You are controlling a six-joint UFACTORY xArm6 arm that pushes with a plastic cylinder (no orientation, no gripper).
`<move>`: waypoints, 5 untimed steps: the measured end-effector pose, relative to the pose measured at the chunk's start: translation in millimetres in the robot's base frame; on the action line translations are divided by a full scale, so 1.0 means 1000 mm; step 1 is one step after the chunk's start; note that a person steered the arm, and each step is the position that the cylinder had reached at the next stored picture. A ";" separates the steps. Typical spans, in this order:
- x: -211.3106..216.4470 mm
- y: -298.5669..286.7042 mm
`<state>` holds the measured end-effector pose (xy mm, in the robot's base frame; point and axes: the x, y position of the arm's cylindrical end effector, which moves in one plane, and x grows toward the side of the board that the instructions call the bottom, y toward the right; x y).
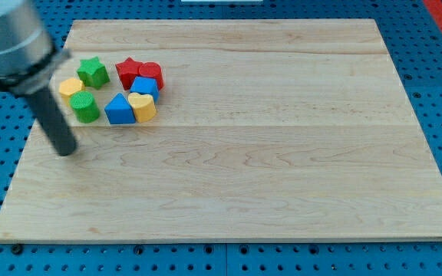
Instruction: Place your arm at the left center of the board
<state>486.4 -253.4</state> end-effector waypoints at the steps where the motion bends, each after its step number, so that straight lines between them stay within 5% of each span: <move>1: -0.021 -0.050; 5: -0.077 -0.051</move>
